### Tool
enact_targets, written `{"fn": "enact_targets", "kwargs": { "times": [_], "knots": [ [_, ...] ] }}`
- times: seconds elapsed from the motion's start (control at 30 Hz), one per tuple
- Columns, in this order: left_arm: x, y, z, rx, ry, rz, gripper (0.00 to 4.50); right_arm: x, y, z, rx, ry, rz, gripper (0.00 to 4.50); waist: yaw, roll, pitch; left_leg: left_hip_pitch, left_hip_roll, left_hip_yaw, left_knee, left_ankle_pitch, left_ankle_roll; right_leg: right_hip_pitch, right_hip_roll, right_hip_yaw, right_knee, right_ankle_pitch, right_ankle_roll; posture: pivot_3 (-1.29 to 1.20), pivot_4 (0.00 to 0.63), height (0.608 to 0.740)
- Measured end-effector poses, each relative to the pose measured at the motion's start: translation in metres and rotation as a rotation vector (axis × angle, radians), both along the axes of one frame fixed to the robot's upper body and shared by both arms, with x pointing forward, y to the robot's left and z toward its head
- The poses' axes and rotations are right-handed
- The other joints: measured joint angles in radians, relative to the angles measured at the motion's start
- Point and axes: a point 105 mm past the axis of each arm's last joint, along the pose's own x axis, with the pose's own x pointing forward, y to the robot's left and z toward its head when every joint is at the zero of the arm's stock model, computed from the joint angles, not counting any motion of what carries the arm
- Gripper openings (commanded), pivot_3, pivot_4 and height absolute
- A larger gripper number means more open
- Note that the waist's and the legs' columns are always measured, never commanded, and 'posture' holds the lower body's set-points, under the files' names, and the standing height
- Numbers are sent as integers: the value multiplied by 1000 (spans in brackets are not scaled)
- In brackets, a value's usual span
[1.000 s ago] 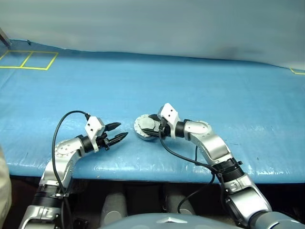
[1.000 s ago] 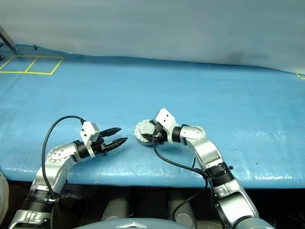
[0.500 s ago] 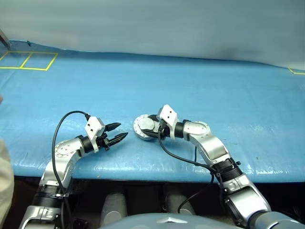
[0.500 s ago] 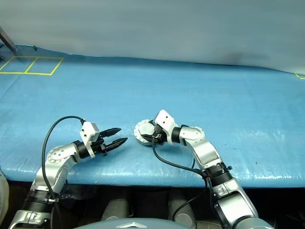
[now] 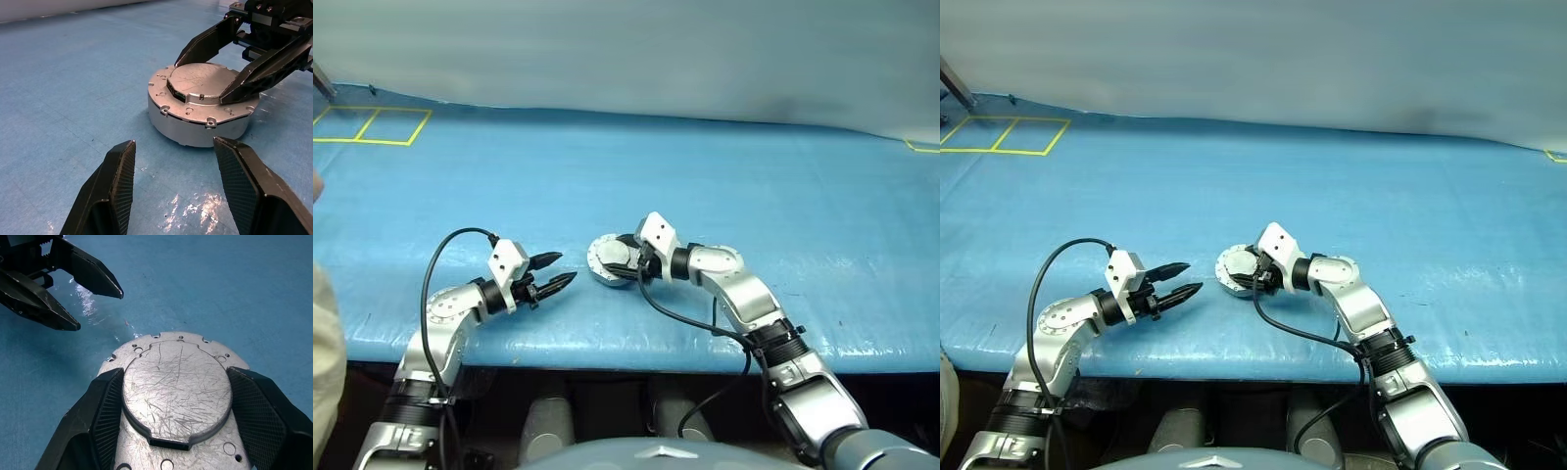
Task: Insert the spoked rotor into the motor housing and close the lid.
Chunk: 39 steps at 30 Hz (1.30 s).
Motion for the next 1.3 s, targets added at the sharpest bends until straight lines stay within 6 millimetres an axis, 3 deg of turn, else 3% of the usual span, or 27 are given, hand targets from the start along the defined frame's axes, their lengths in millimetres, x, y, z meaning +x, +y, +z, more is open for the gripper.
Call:
{"fn": "enact_targets", "kwargs": {
  "times": [0.33,0.5,0.6,0.8,1.03,1.3],
  "knots": [
    [0,-1,-1,-6,3,5,2741,4,0,1,-29,-33,5,2993,0,0,0,0,0,0,0,0,0,0,0,0,0,0,0,0,150,740],
    [7,-9,1,-108,49,58,2741,2,0,1,-28,-33,5,2993,0,0,0,0,0,0,0,0,0,0,0,0,0,0,0,0,150,740],
    [16,-9,9,-154,73,96,2103,1,1,1,-23,-32,2,2993,0,0,0,-1,0,0,0,0,0,0,0,0,0,0,0,0,150,740],
    [23,-30,19,-183,82,45,80,-1,2,1,-21,-37,-3,2993,1,0,0,-1,0,0,-1,0,0,0,1,0,-1,0,0,0,150,740],
    [28,-44,10,-96,93,24,32,-2,3,1,-21,-40,-14,2993,0,0,0,-1,0,-1,-1,0,0,0,1,0,-1,0,0,0,150,740],
    [30,-41,1,-45,106,31,32,-2,3,1,-19,-41,-24,2993,0,0,0,-1,0,-1,-1,0,0,0,1,0,-1,0,0,0,150,740]
  ]
}}
